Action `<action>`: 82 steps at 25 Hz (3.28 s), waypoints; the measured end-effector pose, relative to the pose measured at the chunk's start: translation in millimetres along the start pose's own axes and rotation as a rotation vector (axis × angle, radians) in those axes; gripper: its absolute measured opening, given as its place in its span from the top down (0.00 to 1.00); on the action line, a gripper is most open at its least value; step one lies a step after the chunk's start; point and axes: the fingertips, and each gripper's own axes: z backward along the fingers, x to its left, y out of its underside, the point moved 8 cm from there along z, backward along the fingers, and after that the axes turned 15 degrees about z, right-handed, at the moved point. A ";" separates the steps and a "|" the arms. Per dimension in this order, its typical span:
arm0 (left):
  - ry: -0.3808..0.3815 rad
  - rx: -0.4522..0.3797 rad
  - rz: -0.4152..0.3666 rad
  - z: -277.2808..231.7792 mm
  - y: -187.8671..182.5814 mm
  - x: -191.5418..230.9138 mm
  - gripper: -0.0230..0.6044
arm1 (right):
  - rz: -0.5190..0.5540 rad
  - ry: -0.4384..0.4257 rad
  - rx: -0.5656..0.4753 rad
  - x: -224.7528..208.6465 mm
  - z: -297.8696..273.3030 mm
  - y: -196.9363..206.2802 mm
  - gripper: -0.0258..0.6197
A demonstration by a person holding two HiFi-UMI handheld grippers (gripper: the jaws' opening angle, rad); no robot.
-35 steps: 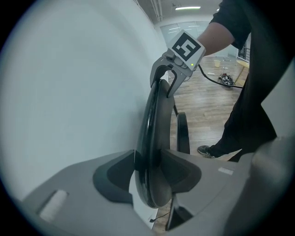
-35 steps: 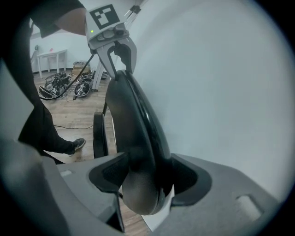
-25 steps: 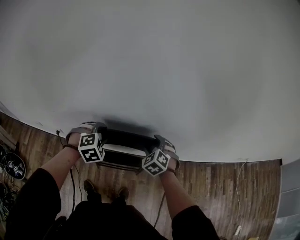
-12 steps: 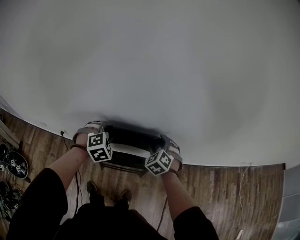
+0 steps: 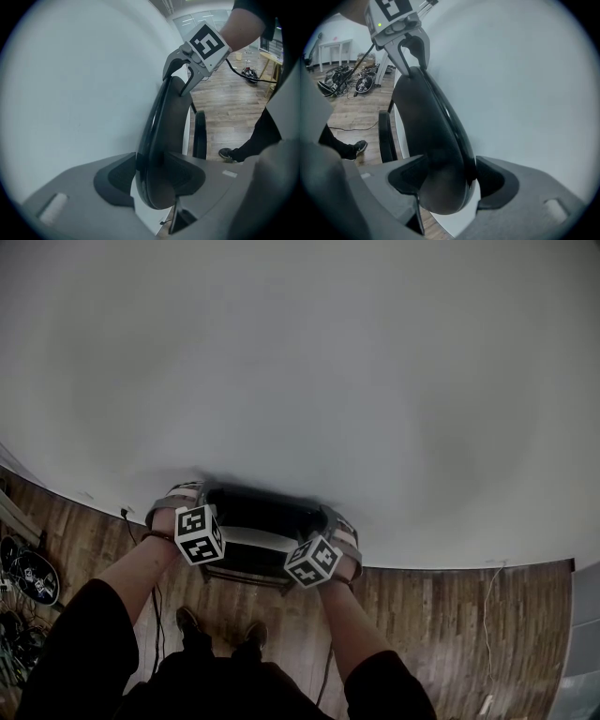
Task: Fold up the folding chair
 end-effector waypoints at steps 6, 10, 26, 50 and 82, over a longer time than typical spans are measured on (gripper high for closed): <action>-0.017 0.000 -0.006 -4.0 1.8 2.0 0.66 | -0.005 0.027 0.014 1.0 -4.5 -2.4 0.48; -0.025 0.007 -0.011 -5.2 0.5 2.1 0.66 | -0.012 0.041 0.026 1.6 -5.1 -2.9 0.48; -0.064 0.045 -0.014 -9.9 -6.5 6.7 0.66 | -0.003 0.072 0.042 -3.0 -8.5 -5.0 0.48; -0.126 0.107 0.018 8.7 -4.8 12.2 0.69 | 0.021 0.004 -0.039 -10.8 -1.3 -9.1 0.46; 0.134 -0.301 0.405 190.4 87.3 -151.0 0.78 | -0.364 -0.253 -0.386 151.2 195.4 -77.7 0.48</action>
